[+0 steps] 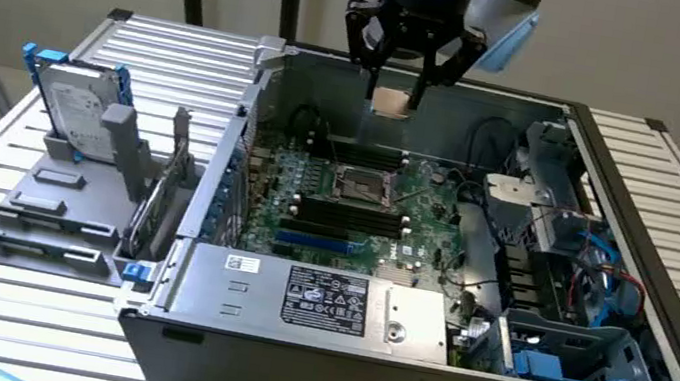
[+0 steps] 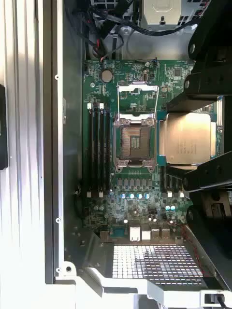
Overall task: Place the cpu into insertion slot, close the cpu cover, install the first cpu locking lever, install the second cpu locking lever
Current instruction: 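Place the cpu into insertion slot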
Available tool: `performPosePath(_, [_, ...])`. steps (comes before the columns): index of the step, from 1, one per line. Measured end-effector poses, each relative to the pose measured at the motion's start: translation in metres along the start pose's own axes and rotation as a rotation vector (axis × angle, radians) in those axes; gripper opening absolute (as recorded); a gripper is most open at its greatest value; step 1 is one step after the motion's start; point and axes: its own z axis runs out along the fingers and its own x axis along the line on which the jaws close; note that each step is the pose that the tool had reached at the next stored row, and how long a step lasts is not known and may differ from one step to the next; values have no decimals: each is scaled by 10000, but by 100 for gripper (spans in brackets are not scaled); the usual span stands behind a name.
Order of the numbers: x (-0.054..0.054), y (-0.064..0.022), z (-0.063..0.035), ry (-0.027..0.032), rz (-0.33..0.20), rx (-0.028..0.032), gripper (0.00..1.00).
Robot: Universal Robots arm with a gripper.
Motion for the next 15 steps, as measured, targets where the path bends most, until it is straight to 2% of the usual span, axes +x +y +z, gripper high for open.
performPosePath(13, [0, 1, 1, 0, 1, -9, 54])
performPosePath(15, [1, 24, 6, 0, 0, -9, 54])
